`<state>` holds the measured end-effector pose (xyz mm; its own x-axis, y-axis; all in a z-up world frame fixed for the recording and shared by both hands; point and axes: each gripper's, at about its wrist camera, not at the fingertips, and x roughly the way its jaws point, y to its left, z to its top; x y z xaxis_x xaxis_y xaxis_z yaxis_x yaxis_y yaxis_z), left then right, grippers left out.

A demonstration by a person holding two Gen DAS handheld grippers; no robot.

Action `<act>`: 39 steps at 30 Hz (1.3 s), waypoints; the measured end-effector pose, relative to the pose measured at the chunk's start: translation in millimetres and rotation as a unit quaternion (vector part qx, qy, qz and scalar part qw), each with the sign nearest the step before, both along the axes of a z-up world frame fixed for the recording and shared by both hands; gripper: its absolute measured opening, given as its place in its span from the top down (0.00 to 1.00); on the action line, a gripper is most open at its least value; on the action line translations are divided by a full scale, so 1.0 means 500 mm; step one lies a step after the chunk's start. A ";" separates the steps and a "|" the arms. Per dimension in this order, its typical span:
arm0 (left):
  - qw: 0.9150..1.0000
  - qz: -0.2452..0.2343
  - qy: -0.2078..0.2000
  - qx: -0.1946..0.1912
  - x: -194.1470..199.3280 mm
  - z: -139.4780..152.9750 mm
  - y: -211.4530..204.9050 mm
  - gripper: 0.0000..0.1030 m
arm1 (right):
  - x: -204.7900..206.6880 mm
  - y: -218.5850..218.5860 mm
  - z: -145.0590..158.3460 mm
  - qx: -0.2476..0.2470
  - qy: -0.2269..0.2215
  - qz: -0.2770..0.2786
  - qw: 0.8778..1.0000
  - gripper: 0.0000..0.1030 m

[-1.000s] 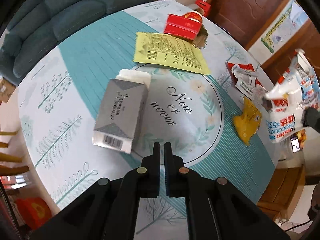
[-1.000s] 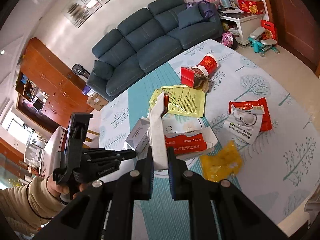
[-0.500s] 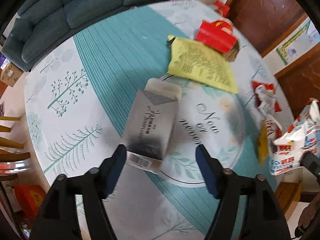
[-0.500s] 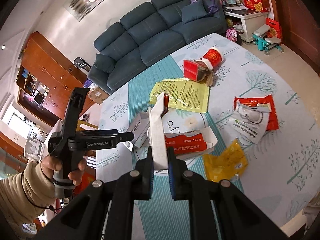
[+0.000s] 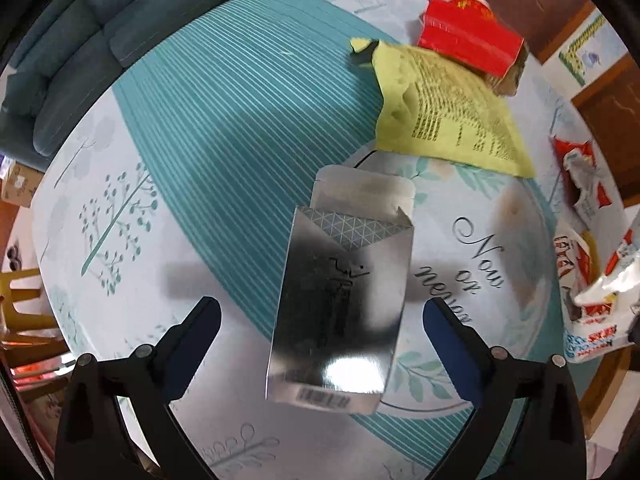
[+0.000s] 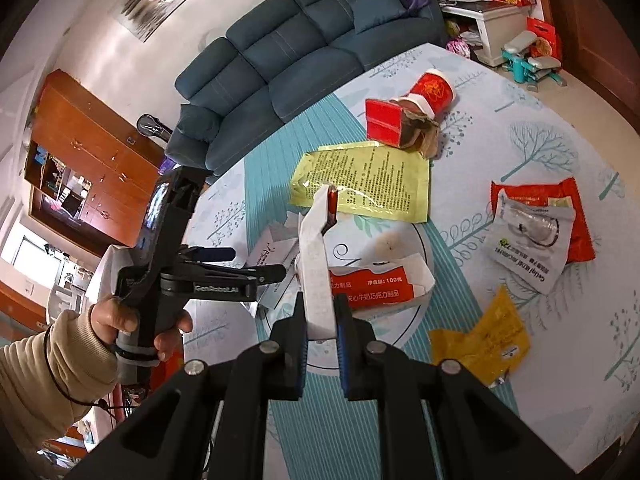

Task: Collect trash
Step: 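Grasp the silver box with the left tool while the right tool grasps the white-red carton, then carry the silver box and white-red carton over the floor bin with both tools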

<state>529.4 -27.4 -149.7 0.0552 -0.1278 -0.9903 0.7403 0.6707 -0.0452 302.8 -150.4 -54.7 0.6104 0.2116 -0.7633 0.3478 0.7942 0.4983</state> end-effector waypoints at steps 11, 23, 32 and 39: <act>1.000 0.006 -0.020 -0.018 -0.011 0.003 -0.002 0.43 | -0.012 0.002 -0.033 0.025 0.017 -0.008 1.000 0.89; 0.997 0.048 -0.022 -0.050 -0.183 0.123 0.052 0.43 | -0.048 0.004 -0.002 0.037 0.008 0.035 0.999 0.89; 0.990 0.113 -0.031 -0.079 -0.381 0.230 0.059 0.43 | -0.174 -0.024 0.096 0.019 -0.048 0.089 0.995 0.89; 0.980 0.173 -0.049 -0.087 -0.560 0.269 0.012 0.43 | -0.329 -0.063 0.131 0.022 -0.089 0.157 0.983 0.89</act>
<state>249.2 -21.5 -15.2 0.2186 -0.2501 -0.9432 0.4759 0.8712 -0.1207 138.4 -181.6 10.8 0.6329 0.4408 -0.6365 -0.0064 0.8251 0.5650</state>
